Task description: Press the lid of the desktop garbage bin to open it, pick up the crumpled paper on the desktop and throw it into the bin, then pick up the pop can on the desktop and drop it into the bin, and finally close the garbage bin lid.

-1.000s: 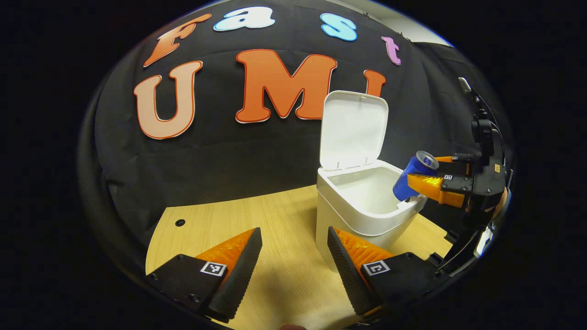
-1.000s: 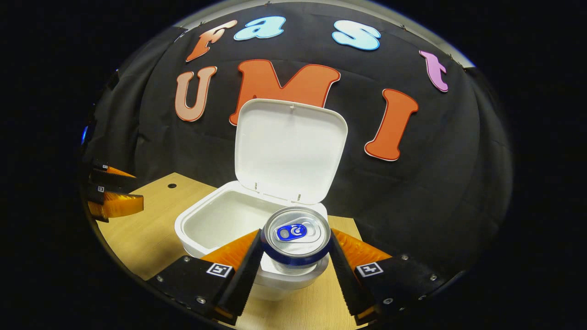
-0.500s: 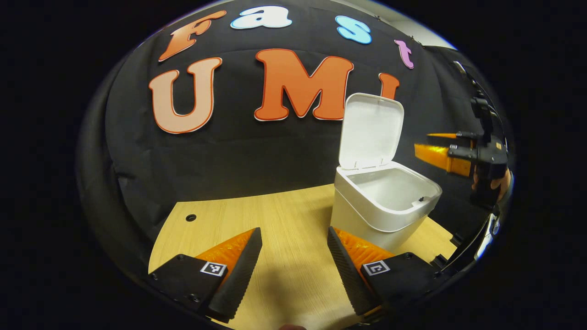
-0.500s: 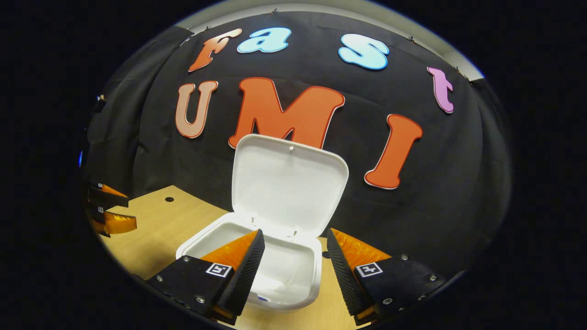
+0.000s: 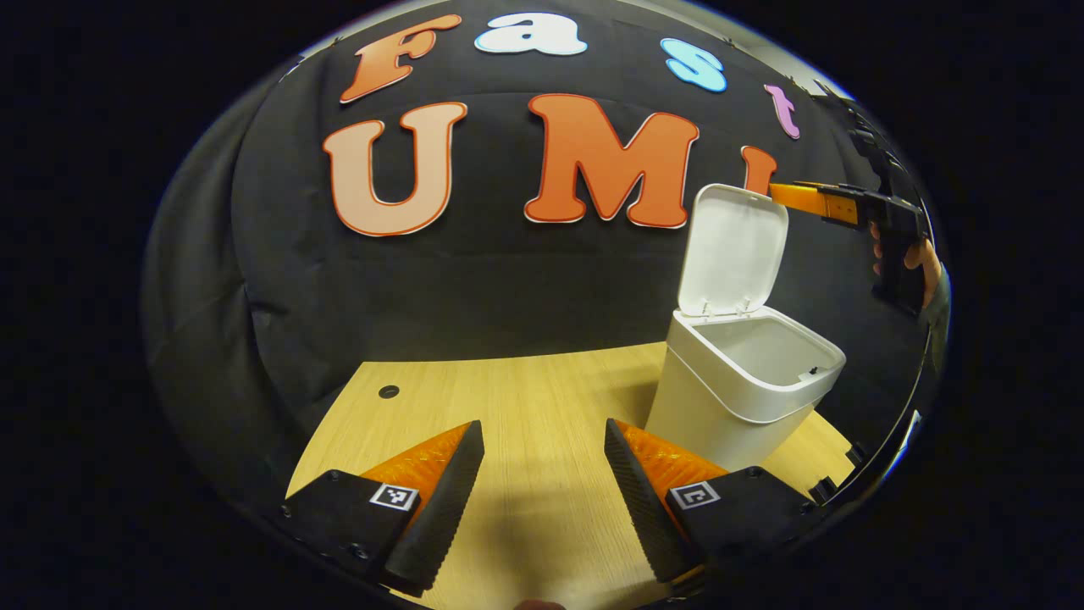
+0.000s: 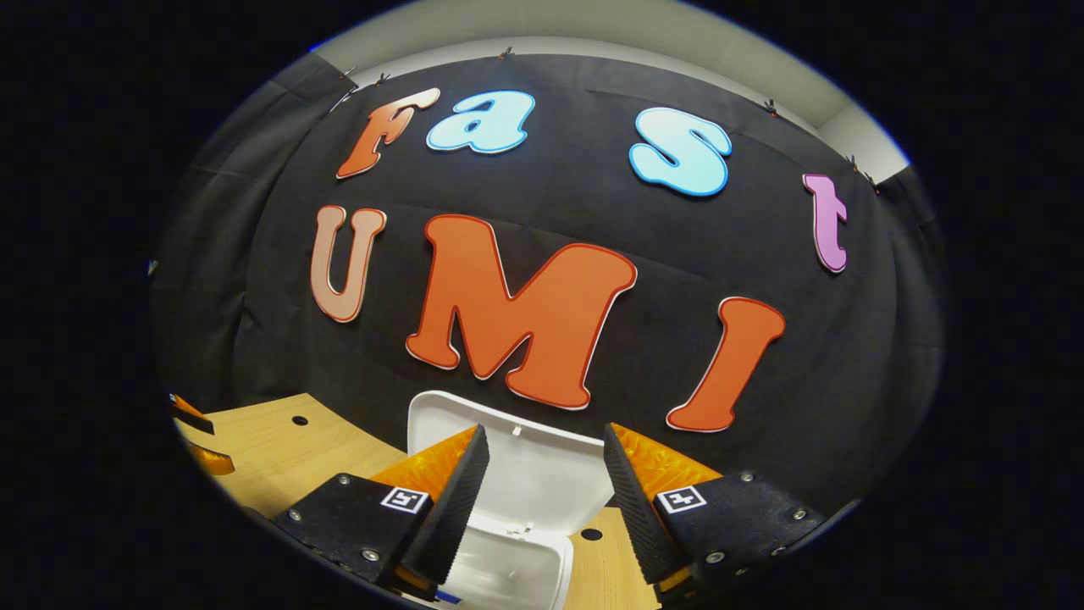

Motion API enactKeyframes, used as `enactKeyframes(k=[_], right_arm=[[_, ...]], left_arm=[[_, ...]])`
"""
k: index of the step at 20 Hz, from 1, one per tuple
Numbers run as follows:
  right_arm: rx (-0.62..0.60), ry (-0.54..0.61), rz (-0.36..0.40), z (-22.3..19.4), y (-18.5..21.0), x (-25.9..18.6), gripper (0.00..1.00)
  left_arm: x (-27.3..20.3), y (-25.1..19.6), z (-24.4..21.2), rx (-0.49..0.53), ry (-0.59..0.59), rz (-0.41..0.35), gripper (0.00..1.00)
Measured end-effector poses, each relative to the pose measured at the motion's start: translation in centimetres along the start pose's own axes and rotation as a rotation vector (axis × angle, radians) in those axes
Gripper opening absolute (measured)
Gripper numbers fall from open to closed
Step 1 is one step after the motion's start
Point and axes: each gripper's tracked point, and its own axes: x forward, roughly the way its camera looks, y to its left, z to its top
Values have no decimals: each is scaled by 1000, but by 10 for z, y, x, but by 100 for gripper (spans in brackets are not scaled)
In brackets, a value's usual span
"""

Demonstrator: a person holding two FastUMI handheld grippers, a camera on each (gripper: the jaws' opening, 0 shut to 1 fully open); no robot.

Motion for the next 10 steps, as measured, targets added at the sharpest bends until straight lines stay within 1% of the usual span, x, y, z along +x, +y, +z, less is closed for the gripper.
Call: enactKeyframes(k=[3, 5, 6, 8, 10], right_arm=[[11, -26, 10, 18, 4, 17, 83], [8, -18, 11, 19, 7, 30, 83], [9, -12, 9, 19, 7, 36, 83], [28, 8, 4, 16, 8, 47, 83], [66, 61, 16, 3, 12, 53, 83]], left_arm=[[-6, 17, -5, -20, 0, 41, 92], [-10, 27, -7, -28, -1, 64, 92], [-14, 32, -7, -32, -2, 76, 91], [-18, 41, -11, -41, -3, 94, 92], [-22, 48, -13, -50, 2, 104, 91]])
